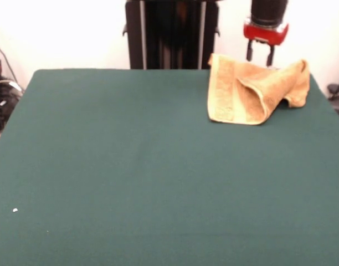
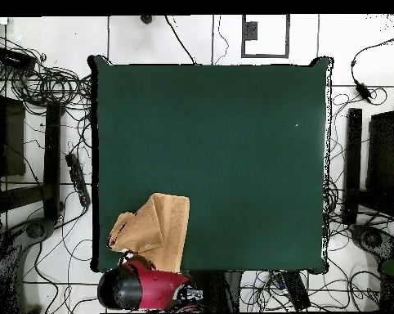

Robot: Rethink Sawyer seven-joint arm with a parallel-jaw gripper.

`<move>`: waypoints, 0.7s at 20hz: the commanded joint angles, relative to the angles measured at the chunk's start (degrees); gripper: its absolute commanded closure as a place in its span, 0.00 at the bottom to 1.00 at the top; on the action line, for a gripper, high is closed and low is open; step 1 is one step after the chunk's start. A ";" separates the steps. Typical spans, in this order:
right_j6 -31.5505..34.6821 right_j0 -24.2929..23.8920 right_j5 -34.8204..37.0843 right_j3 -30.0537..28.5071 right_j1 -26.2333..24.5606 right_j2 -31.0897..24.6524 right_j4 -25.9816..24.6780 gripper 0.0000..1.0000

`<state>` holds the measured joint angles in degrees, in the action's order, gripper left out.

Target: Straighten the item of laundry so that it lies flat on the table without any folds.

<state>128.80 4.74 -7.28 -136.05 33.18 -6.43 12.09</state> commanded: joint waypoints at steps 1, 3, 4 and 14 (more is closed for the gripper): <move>1.75 3.79 10.40 17.59 -0.04 3.13 4.76 0.00; 1.06 3.91 13.49 19.66 0.14 4.12 3.19 0.00; 0.65 3.90 15.02 20.69 0.25 4.57 2.34 0.00; -3.17 -1.28 21.57 26.89 -0.44 2.82 -6.51 0.00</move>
<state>128.80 5.56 8.16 -120.44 34.25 -1.81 8.39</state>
